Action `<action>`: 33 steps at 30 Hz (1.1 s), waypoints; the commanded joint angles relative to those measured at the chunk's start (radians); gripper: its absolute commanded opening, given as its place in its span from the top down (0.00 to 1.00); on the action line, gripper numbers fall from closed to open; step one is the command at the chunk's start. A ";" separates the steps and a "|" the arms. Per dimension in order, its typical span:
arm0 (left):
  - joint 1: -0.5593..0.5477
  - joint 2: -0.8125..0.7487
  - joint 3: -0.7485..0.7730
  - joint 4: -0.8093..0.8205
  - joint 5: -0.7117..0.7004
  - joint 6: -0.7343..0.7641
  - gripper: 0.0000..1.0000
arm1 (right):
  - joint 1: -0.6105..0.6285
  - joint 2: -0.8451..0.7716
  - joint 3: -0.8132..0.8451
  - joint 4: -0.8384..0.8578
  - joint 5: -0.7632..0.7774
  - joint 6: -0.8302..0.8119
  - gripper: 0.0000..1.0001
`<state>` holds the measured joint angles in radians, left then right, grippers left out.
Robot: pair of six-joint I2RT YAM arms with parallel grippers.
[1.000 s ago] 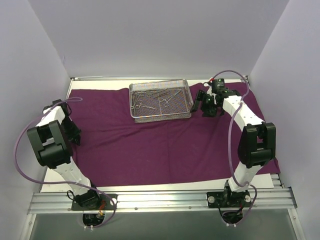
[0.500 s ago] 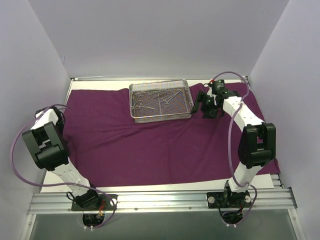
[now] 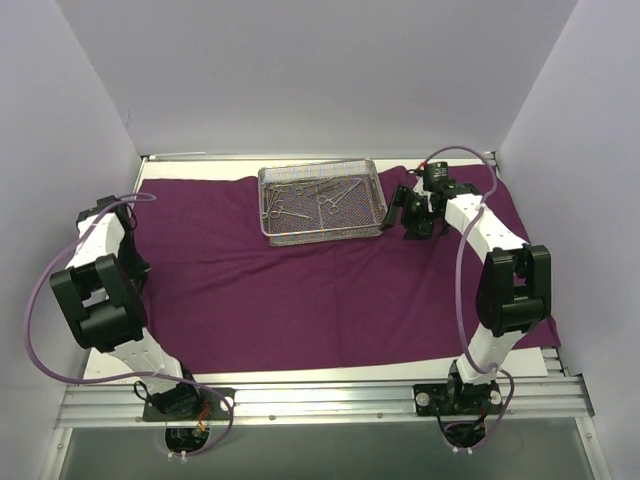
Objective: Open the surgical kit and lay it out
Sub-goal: Smooth out the surgical kit at the center of the board.
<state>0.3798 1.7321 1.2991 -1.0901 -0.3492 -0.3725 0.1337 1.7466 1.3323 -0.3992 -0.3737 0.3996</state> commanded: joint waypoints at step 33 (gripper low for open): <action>-0.025 0.304 0.212 0.124 0.157 0.242 0.31 | 0.007 -0.036 -0.004 -0.018 -0.005 -0.007 0.32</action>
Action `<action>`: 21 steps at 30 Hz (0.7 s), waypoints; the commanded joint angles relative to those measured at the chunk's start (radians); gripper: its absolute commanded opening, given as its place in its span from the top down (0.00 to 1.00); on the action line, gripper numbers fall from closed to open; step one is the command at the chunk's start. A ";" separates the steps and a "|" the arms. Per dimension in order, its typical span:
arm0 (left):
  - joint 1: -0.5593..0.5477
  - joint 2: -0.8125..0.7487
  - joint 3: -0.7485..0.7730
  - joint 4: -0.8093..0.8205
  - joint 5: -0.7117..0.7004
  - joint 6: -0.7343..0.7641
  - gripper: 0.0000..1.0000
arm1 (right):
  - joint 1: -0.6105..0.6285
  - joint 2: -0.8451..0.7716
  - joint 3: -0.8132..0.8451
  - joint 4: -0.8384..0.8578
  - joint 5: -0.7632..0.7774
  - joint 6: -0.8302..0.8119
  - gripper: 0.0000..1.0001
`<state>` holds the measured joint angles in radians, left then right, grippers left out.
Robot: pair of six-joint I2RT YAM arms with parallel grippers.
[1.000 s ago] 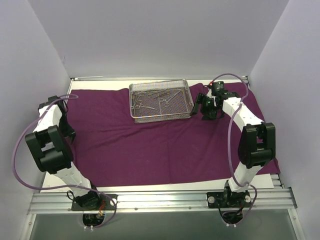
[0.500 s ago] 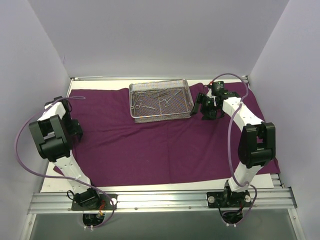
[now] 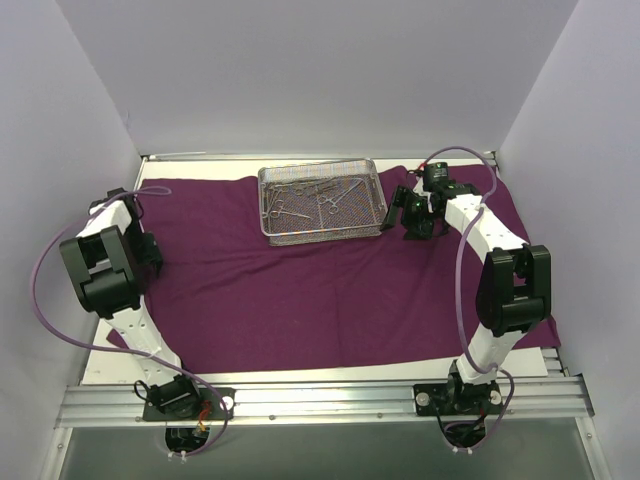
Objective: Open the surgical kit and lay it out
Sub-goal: Smooth out the surgical kit at the center of the board.
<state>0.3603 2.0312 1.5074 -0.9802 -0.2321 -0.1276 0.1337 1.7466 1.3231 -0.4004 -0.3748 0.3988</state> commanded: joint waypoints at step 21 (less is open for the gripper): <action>0.035 -0.123 0.002 -0.363 -0.381 -0.351 0.98 | 0.010 -0.016 0.008 0.025 -0.052 0.028 0.32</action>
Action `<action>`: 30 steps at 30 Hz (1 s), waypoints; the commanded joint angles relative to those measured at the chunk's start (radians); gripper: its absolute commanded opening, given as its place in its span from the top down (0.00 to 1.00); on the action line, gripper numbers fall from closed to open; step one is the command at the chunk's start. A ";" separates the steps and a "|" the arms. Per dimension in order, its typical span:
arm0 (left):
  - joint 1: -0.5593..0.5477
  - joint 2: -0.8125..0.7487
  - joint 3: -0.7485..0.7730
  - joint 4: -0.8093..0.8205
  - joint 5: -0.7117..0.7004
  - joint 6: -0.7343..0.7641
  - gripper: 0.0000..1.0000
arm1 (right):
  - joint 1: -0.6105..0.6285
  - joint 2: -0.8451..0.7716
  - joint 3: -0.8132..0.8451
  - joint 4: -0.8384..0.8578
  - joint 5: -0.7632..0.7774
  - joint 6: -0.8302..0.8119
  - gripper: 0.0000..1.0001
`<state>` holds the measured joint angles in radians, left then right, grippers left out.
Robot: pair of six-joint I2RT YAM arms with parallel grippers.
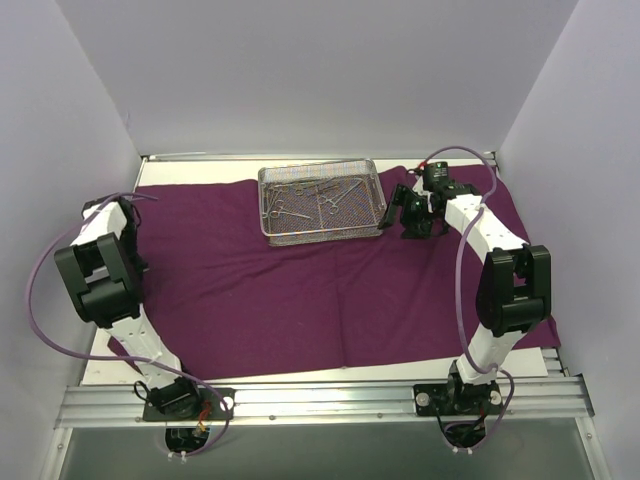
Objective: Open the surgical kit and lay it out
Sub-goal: Smooth out the surgical kit at the center of the board.
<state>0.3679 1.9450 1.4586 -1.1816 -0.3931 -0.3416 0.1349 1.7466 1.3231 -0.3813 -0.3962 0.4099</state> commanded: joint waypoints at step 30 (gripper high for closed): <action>-0.200 -0.069 0.356 -0.089 -0.053 -0.134 0.05 | -0.032 0.008 0.065 0.016 0.014 0.072 0.32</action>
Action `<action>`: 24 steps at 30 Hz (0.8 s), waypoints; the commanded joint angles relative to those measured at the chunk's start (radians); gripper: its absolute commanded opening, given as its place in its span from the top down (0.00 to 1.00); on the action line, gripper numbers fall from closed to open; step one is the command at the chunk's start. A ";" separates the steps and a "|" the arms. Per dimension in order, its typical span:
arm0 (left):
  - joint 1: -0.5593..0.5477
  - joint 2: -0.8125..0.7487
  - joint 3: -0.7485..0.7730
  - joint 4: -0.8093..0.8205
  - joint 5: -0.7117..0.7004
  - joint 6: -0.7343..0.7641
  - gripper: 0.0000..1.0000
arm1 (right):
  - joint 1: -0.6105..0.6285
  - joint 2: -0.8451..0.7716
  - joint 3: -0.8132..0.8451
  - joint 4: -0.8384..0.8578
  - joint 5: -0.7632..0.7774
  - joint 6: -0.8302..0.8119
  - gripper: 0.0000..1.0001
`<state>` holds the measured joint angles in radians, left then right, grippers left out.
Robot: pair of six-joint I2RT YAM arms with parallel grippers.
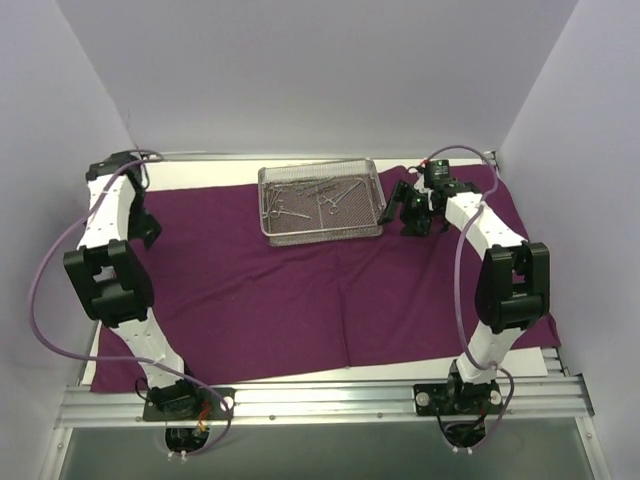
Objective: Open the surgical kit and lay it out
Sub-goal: Smooth out the surgical kit at the center of the board.
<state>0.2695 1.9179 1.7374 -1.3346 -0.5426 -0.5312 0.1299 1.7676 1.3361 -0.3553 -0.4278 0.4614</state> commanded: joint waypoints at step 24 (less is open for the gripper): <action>-0.291 0.389 0.240 0.327 0.543 0.030 0.89 | -0.125 0.285 0.267 0.076 0.149 0.053 1.00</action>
<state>0.0040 2.3104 1.9934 -1.0691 -0.0383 -0.4767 0.0006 2.0434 1.5639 -0.2646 -0.2710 0.5072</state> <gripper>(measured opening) 0.103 0.027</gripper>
